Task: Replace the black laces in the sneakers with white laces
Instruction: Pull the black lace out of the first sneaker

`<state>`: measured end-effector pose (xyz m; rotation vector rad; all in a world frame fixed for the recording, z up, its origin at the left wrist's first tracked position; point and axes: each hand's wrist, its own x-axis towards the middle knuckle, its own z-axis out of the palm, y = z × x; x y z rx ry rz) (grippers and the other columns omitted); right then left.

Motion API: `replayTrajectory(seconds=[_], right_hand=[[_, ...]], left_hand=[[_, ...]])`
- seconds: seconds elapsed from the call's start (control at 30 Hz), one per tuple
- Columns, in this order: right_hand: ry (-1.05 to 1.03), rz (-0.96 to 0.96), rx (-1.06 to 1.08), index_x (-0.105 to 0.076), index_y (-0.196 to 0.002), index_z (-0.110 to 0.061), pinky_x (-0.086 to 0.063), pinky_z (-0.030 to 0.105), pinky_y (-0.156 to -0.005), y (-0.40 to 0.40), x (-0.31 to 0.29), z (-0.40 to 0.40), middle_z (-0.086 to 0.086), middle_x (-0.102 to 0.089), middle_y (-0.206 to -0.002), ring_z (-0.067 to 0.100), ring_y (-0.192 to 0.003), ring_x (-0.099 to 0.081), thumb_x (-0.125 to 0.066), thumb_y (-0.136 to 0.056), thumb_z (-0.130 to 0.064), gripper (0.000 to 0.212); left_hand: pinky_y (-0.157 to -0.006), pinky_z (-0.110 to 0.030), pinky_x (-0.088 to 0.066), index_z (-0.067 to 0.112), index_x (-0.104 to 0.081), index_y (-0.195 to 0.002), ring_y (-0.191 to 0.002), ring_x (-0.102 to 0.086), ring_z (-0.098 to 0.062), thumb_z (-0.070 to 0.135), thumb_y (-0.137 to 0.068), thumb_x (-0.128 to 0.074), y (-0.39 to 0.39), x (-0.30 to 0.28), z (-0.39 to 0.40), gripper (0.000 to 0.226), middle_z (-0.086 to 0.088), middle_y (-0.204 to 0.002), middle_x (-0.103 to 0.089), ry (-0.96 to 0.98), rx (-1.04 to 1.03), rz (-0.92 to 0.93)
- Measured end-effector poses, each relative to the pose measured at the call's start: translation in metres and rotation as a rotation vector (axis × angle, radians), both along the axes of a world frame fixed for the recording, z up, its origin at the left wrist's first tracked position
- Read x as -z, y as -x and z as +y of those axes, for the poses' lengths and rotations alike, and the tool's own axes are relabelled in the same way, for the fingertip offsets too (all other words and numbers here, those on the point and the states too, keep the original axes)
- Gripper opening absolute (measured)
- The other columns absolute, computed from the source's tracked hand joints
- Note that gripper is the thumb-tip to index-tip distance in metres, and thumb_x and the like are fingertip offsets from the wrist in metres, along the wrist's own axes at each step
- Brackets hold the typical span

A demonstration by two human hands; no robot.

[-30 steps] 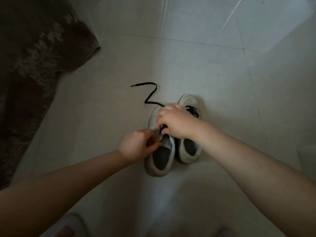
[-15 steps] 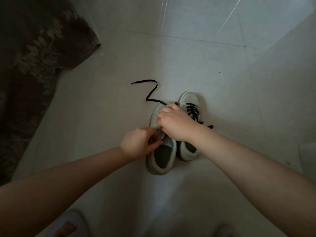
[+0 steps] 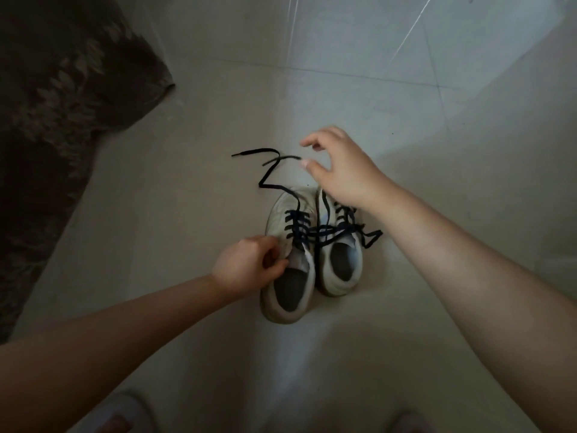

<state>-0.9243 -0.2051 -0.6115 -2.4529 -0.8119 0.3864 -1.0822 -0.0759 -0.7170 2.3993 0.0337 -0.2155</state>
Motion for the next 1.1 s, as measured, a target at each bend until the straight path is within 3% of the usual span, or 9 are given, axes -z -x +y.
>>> replayTrajectory(seconds=[0.17,0.27,0.4,0.5,0.63,0.77,0.87,1.0,1.1], right_hand=[[0.171,0.174,-0.159,-0.068,-0.089,-0.017,-0.046,0.025,-0.068,0.039,0.023,-0.028,-0.013,-0.057,-0.075,0.004,-0.068,-0.054,-0.059,-0.090,-0.024,0.011],[0.461,0.339,-0.266,-0.071,-0.088,-0.015,-0.047,0.027,-0.070,0.055,0.040,-0.051,-0.008,-0.062,-0.071,0.013,-0.071,-0.059,-0.058,-0.090,-0.024,0.016],[0.296,0.178,-0.030,-0.070,-0.087,-0.017,-0.037,0.027,-0.062,0.069,0.061,-0.059,-0.012,-0.045,-0.056,0.012,-0.067,-0.050,-0.057,-0.089,-0.022,0.014],[0.226,0.206,0.089,-0.065,-0.070,-0.020,-0.035,0.026,-0.060,0.070,0.065,-0.049,-0.009,-0.051,-0.058,0.015,-0.066,-0.052,-0.060,-0.086,-0.021,0.016],[0.264,0.191,0.131,-0.070,-0.083,-0.014,-0.051,0.033,-0.069,0.071,0.065,-0.036,0.003,-0.068,-0.081,0.022,-0.078,-0.063,-0.058,-0.083,-0.020,0.013],[0.341,-0.100,-0.140,-0.062,-0.097,-0.008,-0.046,0.035,-0.067,0.067,0.055,-0.034,0.005,-0.058,-0.100,0.025,-0.088,-0.059,-0.048,-0.092,-0.021,0.020],[0.359,-0.256,-0.330,-0.057,-0.101,-0.006,-0.043,0.036,-0.064,0.058,0.050,-0.033,0.007,-0.054,-0.103,0.026,-0.084,-0.058,-0.045,-0.093,-0.018,0.018],[0.325,-0.071,-0.263,-0.055,-0.099,-0.011,-0.042,0.034,-0.074,0.056,0.051,-0.032,0.001,-0.052,-0.100,0.019,-0.081,-0.053,-0.045,-0.095,-0.023,0.016],[0.308,0.054,-0.078,-0.058,-0.089,-0.017,-0.044,0.030,-0.068,0.058,0.055,-0.036,-0.005,-0.053,-0.089,0.016,-0.081,-0.054,-0.052,-0.093,-0.034,0.018]], left_hand=[[-0.044,-0.026,-0.039,0.027,-0.050,-0.097,-0.063,-0.058,-0.022,0.040,-0.079,-0.045,0.005,-0.005,-0.009,0.022,0.002,-0.089,-0.054,-0.122,0.079,-0.225],[-0.043,-0.023,-0.039,0.025,-0.064,-0.087,-0.060,-0.061,-0.020,0.046,-0.082,-0.045,0.001,-0.009,-0.016,0.028,0.003,-0.084,-0.057,-0.160,0.103,-0.255],[-0.054,-0.023,-0.032,0.024,-0.071,-0.081,-0.070,-0.060,-0.018,0.054,-0.085,-0.054,-0.008,-0.016,-0.033,0.035,0.006,-0.079,-0.052,-0.159,-0.048,-0.078],[-0.058,-0.023,-0.030,0.024,-0.071,-0.082,-0.069,-0.051,-0.011,0.049,-0.083,-0.060,-0.014,-0.021,-0.044,0.028,0.010,-0.076,-0.047,-0.103,-0.161,0.052],[-0.055,-0.024,-0.029,0.017,-0.067,-0.071,-0.063,-0.045,-0.011,0.035,-0.083,-0.062,-0.016,-0.022,-0.048,0.023,0.008,-0.068,-0.045,-0.029,-0.178,0.101],[-0.052,-0.028,-0.038,0.014,-0.053,-0.053,-0.053,-0.051,-0.018,0.018,-0.080,-0.065,-0.010,-0.019,-0.042,0.030,-0.001,-0.055,-0.053,0.119,-0.242,0.133],[-0.053,-0.028,-0.044,0.009,-0.061,-0.059,-0.054,-0.061,-0.023,0.013,-0.080,-0.065,-0.011,-0.017,-0.036,0.022,-0.003,-0.053,-0.058,0.217,-0.312,0.176],[-0.051,-0.022,-0.043,0.010,-0.071,-0.069,-0.045,-0.053,-0.002,0.020,-0.083,-0.067,-0.010,-0.018,-0.035,0.018,0.004,-0.054,-0.058,0.217,-0.262,0.137],[-0.051,-0.017,-0.034,0.015,-0.073,-0.073,-0.047,-0.049,-0.003,0.034,-0.084,-0.066,-0.010,-0.022,-0.040,0.023,0.008,-0.057,-0.056,0.139,-0.226,0.114]])
